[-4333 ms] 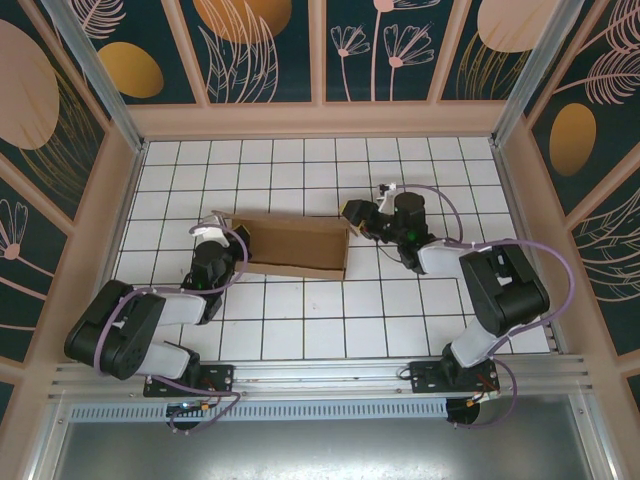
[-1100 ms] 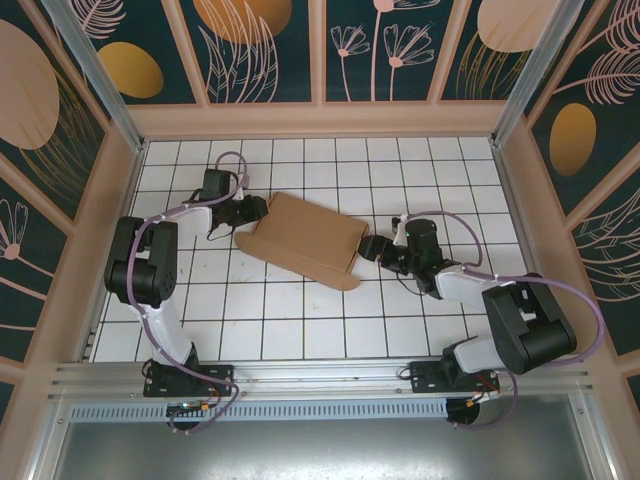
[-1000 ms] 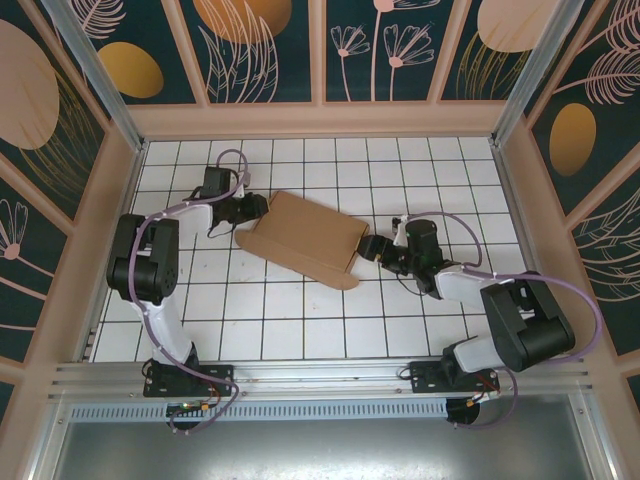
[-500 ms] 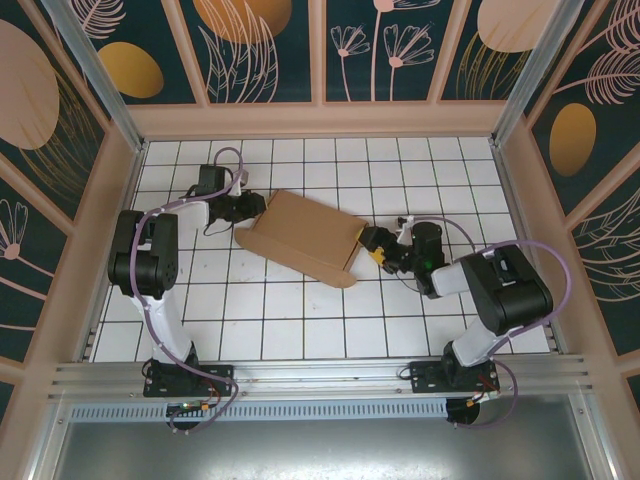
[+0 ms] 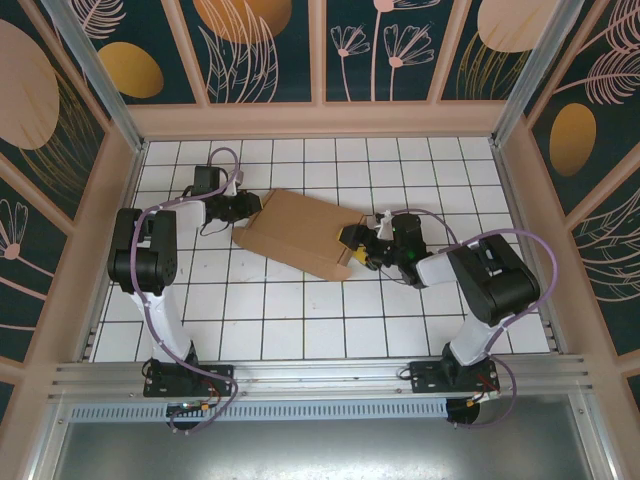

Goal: Fold the paper box

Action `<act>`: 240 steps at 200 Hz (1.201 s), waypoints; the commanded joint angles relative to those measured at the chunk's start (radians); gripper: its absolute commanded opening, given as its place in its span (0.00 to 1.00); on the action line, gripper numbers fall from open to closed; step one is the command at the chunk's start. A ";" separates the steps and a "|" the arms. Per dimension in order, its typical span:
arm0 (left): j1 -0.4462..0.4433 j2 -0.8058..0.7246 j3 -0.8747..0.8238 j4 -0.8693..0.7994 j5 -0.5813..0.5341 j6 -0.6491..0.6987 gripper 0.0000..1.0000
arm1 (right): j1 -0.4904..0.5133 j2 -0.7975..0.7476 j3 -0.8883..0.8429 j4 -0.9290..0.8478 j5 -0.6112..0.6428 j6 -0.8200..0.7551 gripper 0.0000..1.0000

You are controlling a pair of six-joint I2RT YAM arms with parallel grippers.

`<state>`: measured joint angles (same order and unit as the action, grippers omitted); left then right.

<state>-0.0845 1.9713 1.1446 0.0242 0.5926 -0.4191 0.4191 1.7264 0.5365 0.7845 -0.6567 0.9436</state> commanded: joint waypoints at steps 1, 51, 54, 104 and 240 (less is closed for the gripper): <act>0.005 0.061 -0.058 -0.103 -0.079 0.001 0.21 | 0.004 0.068 0.020 0.163 -0.055 0.095 0.86; 0.005 -0.040 -0.074 -0.083 -0.097 -0.056 0.33 | 0.007 0.109 -0.024 0.392 -0.055 0.235 0.63; 0.005 -0.054 -0.077 -0.081 -0.104 -0.065 0.34 | 0.005 0.105 -0.029 0.391 -0.049 0.234 0.63; 0.002 -0.357 -0.165 -0.014 -0.152 -0.270 0.40 | -0.010 0.009 -0.100 0.333 0.040 0.156 0.55; -0.332 -0.661 -0.375 -0.045 -0.324 -0.983 0.54 | 0.065 -0.140 -0.103 0.406 0.219 0.200 0.48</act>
<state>-0.3996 1.2926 0.7593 -0.0292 0.2806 -1.2980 0.4652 1.6352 0.3927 1.1767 -0.4713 1.1648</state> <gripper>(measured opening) 0.541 0.527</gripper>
